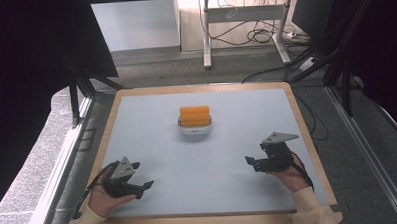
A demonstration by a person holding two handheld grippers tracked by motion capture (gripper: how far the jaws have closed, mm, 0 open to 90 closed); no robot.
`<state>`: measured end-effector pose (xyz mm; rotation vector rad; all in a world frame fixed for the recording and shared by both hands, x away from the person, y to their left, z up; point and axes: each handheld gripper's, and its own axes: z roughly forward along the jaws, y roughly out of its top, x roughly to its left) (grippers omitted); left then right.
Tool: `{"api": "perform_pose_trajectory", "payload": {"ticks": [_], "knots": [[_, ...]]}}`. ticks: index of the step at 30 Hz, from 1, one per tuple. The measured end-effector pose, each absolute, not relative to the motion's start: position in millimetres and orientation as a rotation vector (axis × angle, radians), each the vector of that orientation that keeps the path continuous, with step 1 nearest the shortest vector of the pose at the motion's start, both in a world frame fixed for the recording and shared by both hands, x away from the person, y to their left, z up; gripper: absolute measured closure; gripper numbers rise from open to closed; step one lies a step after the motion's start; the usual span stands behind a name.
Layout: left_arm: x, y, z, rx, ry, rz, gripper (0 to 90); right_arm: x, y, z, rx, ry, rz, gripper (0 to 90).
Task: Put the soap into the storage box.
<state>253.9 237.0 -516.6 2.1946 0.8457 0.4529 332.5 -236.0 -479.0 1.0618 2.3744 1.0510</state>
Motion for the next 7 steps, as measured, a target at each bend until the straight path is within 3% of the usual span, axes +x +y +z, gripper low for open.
{"api": "perform_pose_trajectory", "payload": {"ticks": [7], "knots": [[255.3,238.7,-514.3,2.178,0.857,0.456,19.1,329.7,-236.1,-481.5,1.055,2.341,1.08,21.5]]}}
